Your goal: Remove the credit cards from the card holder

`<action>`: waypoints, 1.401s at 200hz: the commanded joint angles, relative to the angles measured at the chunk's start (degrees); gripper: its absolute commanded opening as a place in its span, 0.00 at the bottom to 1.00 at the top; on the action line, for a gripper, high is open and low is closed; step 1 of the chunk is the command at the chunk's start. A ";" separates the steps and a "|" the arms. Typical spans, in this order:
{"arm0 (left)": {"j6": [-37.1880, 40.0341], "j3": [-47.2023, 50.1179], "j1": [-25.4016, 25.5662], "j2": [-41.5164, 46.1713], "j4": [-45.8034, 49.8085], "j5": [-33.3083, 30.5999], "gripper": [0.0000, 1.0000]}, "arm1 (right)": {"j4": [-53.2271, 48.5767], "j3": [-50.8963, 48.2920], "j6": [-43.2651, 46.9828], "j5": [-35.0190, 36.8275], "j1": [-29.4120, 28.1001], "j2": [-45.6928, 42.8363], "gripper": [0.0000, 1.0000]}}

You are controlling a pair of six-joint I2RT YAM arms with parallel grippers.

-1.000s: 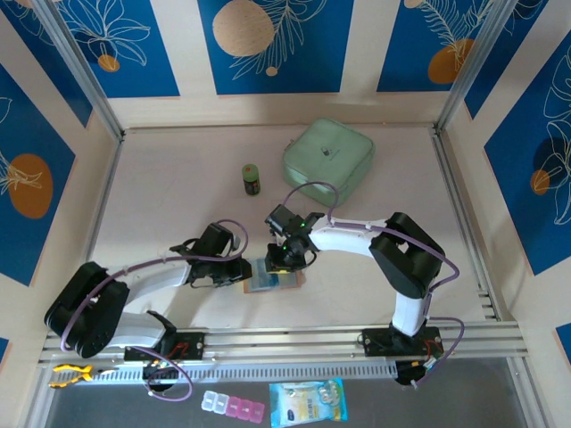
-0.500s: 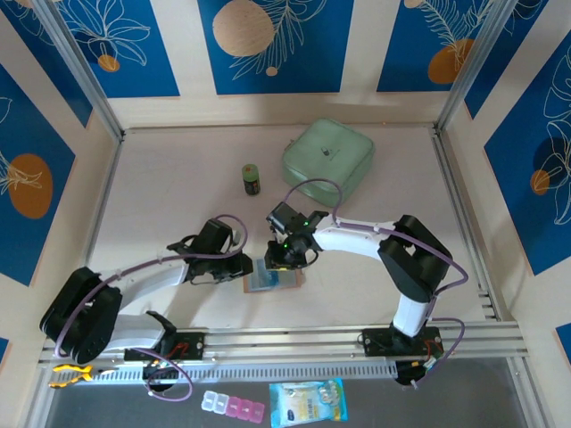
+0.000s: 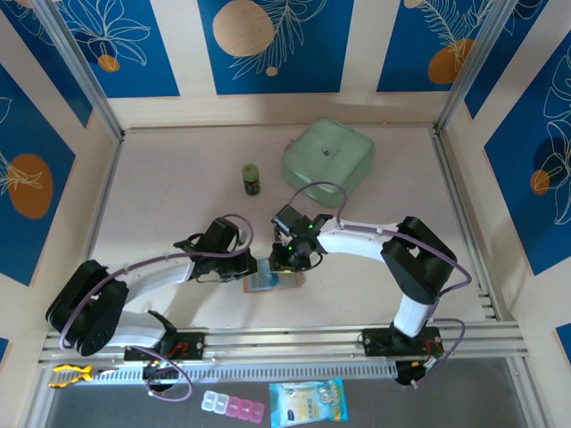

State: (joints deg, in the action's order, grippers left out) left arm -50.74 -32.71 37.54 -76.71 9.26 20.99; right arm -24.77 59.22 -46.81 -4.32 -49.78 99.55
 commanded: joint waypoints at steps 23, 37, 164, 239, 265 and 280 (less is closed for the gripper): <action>-0.09 -1.90 1.34 -2.21 -0.28 -0.26 0.02 | 0.77 -1.04 -0.72 -0.94 0.58 -2.00 0.28; 0.29 -1.91 1.50 -2.65 0.24 -0.88 0.01 | 0.86 -1.04 -0.74 -1.09 0.67 -2.07 0.28; 1.43 -0.88 1.60 -4.42 1.90 -2.32 0.00 | 3.28 -0.60 -0.43 -4.03 1.55 0.45 0.28; 1.59 -1.25 1.66 -4.52 2.35 -2.36 0.00 | 4.15 -0.95 -0.57 -5.04 1.97 1.95 0.28; 1.48 -1.28 1.61 -4.33 2.45 -2.38 0.00 | 4.30 -1.37 -0.71 -5.17 2.05 2.32 0.28; 1.39 -1.24 1.64 -4.25 2.43 -2.36 0.00 | 4.62 -1.72 -0.86 -5.22 2.10 2.52 0.28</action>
State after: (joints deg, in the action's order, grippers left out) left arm -50.48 -33.41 38.81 -80.73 9.26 19.46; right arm -20.40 58.65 -46.96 -7.99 -47.97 101.19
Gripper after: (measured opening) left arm 0.044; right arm 0.280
